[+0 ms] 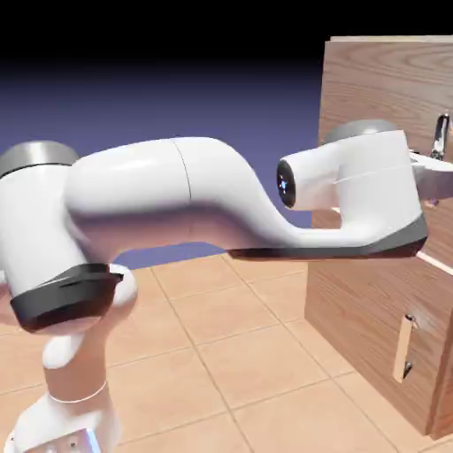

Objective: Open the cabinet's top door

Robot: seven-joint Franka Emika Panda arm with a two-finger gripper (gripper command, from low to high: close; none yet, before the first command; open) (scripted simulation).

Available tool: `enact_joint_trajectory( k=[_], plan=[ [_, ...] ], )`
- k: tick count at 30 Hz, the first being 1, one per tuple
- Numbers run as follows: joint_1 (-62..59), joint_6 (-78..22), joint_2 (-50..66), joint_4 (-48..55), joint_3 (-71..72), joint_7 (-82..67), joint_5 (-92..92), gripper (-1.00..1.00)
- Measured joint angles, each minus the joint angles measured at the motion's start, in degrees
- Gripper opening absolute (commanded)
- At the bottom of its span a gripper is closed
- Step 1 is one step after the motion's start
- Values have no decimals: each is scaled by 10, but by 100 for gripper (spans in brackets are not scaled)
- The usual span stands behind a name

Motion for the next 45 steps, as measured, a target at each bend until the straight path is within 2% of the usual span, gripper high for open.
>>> enact_joint_trajectory(
  k=[14, 26, 37, 45],
  plan=[
    [-270, -121, 50, -207, 179, 42, 69, -100],
    [-519, -189, 46, -353, 385, 42, 186, -100],
    [-748, -201, 2, -451, 594, 39, 324, -100],
    [-858, -223, -92, -533, 722, -63, 520, -100]
  ],
)
